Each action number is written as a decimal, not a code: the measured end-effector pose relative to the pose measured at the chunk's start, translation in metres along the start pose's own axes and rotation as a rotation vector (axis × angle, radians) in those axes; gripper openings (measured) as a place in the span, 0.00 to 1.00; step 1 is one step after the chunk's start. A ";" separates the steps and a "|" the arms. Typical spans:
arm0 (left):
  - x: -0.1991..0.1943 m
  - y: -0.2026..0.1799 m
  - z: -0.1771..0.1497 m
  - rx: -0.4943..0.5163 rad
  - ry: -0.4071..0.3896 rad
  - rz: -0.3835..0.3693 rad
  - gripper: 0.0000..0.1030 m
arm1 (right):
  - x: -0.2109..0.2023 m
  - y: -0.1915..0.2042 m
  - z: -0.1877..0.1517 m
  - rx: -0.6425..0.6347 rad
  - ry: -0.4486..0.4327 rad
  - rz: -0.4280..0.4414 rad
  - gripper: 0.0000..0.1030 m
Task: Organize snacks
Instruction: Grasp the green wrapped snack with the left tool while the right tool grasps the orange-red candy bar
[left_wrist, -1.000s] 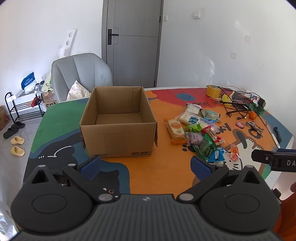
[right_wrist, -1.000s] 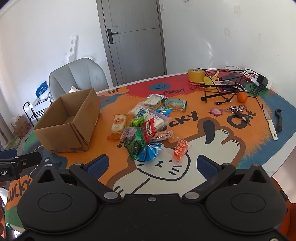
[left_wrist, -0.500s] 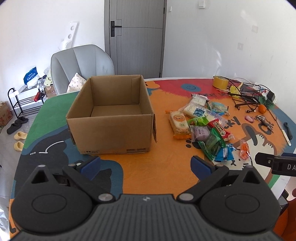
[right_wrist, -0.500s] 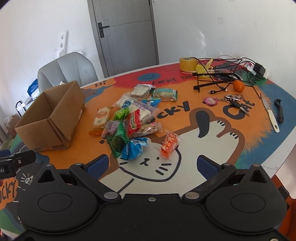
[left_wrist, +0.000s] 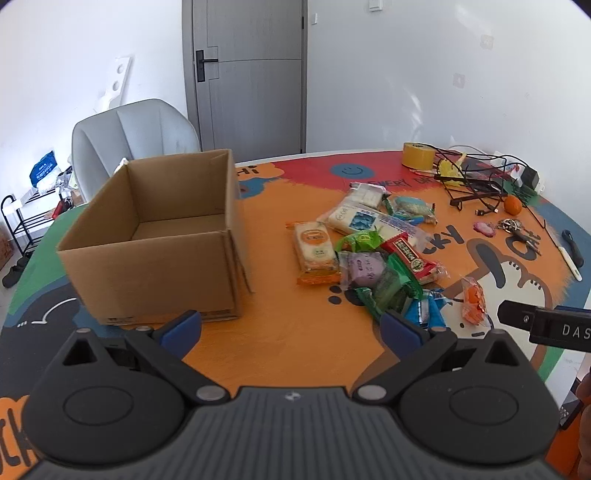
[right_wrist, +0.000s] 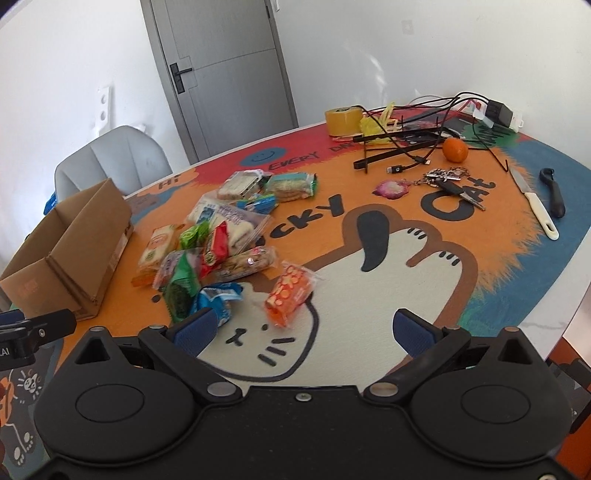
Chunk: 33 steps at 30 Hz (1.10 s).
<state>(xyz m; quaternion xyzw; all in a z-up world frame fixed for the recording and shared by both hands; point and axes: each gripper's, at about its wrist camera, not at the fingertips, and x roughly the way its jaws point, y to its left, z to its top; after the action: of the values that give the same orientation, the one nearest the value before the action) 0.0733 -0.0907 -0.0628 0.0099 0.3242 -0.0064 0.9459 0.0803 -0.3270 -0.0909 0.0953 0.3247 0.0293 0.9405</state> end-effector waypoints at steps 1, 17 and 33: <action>0.003 -0.003 0.000 0.001 0.000 -0.006 0.99 | 0.001 -0.003 0.000 0.002 -0.010 -0.005 1.00; 0.038 -0.045 -0.007 0.012 -0.029 -0.085 0.94 | 0.027 -0.022 -0.011 -0.010 -0.029 0.031 0.66; 0.073 -0.051 0.000 -0.052 -0.039 -0.125 0.72 | 0.040 -0.014 0.001 0.033 -0.056 0.101 0.61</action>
<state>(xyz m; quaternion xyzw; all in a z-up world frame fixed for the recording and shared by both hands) 0.1297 -0.1416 -0.1085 -0.0351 0.3057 -0.0570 0.9498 0.1119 -0.3366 -0.1172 0.1277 0.2934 0.0685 0.9449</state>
